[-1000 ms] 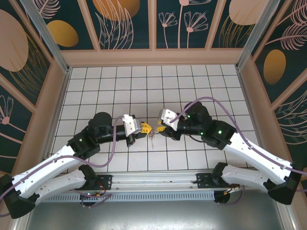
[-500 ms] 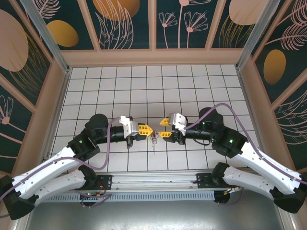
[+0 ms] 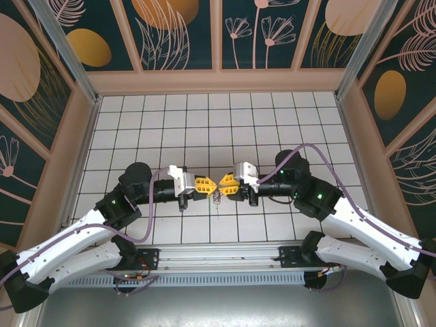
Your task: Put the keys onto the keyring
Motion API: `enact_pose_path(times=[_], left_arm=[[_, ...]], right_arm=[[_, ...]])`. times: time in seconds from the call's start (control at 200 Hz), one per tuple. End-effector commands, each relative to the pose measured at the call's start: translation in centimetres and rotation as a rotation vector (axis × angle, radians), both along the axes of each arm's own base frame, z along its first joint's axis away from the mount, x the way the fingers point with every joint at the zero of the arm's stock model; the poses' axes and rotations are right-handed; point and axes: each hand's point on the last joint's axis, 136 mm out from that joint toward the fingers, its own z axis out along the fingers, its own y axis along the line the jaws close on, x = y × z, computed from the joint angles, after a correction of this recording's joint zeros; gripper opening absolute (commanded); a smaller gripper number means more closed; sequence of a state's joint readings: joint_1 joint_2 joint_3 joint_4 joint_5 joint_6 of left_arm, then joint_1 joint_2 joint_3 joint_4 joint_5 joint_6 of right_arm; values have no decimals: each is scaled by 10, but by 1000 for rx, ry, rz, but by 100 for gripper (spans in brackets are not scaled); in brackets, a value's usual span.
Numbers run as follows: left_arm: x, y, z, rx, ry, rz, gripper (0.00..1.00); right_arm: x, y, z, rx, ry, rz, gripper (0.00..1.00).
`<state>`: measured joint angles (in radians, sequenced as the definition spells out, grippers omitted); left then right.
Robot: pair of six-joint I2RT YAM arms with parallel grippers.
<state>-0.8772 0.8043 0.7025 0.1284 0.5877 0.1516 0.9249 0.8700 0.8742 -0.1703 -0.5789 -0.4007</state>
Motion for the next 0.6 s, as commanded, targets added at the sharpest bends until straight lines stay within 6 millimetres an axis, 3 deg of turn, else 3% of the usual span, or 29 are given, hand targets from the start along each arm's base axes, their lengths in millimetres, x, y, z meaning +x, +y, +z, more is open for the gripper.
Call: enact_pose_path(times=[0.0,0.17,0.285,0.395,0.495,0.596], left_arm=[[-5,3,12,-50,-27,-16,0],[-4,3,13,-51,-26,-13,0],[-1,3,12,-42,-23,6,0],[15,0,1,39,3,74,0],[30,0,-15,142,43,141,12],[38,4,-30,222,68,194,16]], right_arm=[[-7,6,5,35,-1,53,14],[-6,8,0,21,8,57,0],[-2,8,-2,9,4,31,0],[14,7,-10,-52,6,-54,0],[30,5,-25,-160,22,-129,0],[38,3,-35,-241,33,-166,0]])
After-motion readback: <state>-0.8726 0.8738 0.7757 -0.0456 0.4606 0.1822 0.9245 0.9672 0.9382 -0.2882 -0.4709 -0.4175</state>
